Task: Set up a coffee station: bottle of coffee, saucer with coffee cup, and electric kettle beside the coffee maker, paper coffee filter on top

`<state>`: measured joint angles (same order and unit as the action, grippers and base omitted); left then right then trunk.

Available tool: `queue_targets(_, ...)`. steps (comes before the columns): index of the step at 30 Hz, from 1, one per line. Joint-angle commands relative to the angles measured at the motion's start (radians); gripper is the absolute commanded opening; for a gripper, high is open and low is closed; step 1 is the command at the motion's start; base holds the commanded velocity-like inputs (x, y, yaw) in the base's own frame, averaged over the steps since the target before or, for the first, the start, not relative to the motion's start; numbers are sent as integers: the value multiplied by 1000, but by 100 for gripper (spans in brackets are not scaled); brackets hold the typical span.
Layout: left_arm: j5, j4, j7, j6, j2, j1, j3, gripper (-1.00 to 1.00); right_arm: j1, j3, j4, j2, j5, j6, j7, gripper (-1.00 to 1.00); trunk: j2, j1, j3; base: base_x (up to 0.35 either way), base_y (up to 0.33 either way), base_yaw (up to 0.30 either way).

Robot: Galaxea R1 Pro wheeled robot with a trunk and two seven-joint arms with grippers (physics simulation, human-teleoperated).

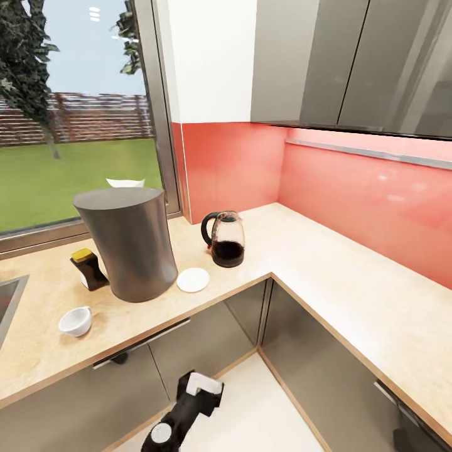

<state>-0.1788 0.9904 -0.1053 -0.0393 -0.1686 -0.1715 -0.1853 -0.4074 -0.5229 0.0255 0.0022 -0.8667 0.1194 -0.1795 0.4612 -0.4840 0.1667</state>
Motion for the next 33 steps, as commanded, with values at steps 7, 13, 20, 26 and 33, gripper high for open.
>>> queue_targets(7,42,200,10,-191,3,-148,-46,100,2,-8,2,2,-8,4,-6,100,2,0,2,0,0,0)
queue_targets(13,45,206,101,-264,6,-305,-32,100,2,-8,2,2,-8,3,-7,100,2,0,2,0,0,0)
queue_targets(20,45,205,299,-269,5,-356,-19,100,2,-8,3,1,-6,2,-6,100,2,0,2,0,0,0)
queue_targets(26,41,197,398,-267,3,-347,-27,100,2,-8,2,1,-6,2,-6,100,2,0,2,0,0,0)
queue_targets(33,54,154,396,-408,-6,-509,-37,100,2,-8,2,1,-6,2,-5,100,2,0,2,0,0,0)
